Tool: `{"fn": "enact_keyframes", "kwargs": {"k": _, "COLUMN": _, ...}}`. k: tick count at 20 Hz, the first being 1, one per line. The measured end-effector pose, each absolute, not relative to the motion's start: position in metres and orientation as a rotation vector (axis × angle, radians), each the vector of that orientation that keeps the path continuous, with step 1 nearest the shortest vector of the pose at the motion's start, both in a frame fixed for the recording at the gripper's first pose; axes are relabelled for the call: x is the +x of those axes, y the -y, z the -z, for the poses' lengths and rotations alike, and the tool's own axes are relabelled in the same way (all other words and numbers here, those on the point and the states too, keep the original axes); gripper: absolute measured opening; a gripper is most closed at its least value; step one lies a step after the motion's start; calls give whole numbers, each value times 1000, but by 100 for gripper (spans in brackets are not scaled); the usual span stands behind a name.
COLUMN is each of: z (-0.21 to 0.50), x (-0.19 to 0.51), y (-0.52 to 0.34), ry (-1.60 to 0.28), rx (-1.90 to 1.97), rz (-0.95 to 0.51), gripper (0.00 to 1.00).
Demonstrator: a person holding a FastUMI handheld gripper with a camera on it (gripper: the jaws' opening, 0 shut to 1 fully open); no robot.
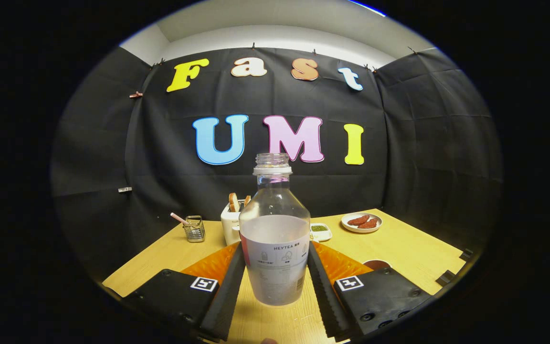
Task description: Take the bottle from table, then pour the juice into the cup, finally place the bottle on the coaster
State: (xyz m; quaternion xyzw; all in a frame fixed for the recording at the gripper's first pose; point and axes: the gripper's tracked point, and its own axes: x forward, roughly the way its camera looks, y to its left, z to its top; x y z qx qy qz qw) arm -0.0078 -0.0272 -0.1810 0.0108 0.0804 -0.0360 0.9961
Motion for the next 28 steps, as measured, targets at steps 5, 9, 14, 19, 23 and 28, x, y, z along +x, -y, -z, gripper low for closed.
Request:
{"fn": "enact_keyframes", "kwargs": {"k": 5, "z": 191, "x": -8, "y": 49, "ry": -179, "rx": 52, "rz": 115, "gripper": 74}}
{"fn": "enact_keyframes", "kwargs": {"k": 9, "z": 205, "x": -5, "y": 68, "ry": -195, "rx": 100, "rz": 136, "gripper": 74}}
{"fn": "enact_keyframes", "kwargs": {"k": 14, "z": 224, "x": 1, "y": 101, "ry": -223, "rx": 202, "rz": 178, "gripper": 74}}
{"fn": "enact_keyframes", "kwargs": {"k": 19, "z": 246, "x": 9, "y": 115, "ry": -253, "rx": 414, "rz": 176, "gripper": 74}}
{"fn": "enact_keyframes", "kwargs": {"k": 23, "z": 268, "x": 17, "y": 125, "ry": -260, "rx": 655, "rz": 181, "gripper": 74}}
{"fn": "enact_keyframes", "kwargs": {"k": 28, "z": 291, "x": 26, "y": 138, "ry": -260, "rx": 885, "rz": 224, "gripper": 74}}
